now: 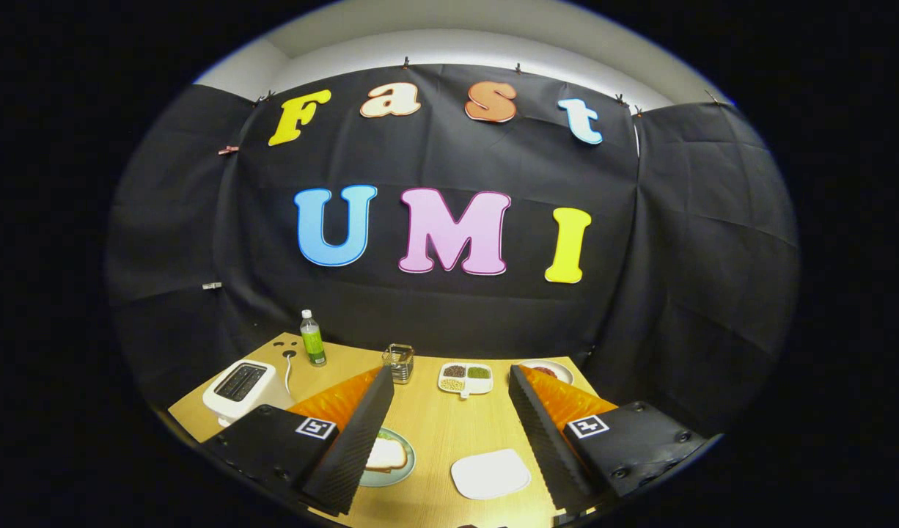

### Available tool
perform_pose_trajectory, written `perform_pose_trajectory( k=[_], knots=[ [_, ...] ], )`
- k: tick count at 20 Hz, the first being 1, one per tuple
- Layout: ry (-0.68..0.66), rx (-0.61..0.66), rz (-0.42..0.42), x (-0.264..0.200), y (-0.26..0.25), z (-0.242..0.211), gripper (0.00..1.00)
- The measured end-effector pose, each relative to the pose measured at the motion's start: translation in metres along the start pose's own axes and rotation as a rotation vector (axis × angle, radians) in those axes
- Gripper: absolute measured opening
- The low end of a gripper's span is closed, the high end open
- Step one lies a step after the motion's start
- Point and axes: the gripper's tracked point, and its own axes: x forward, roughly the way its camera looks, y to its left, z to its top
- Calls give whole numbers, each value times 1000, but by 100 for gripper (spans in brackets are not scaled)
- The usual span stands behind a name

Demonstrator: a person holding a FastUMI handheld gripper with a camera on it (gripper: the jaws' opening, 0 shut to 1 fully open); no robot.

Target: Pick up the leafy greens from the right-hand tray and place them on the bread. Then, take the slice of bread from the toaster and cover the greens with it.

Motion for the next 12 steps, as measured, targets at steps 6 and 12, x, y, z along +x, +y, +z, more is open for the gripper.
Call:
perform_pose_trajectory(
  k=[6,12],
  knots=[
    [16,48,-34,-9,2,-5,98],
    [41,67,-30,-9,12,-15,98]
  ],
)
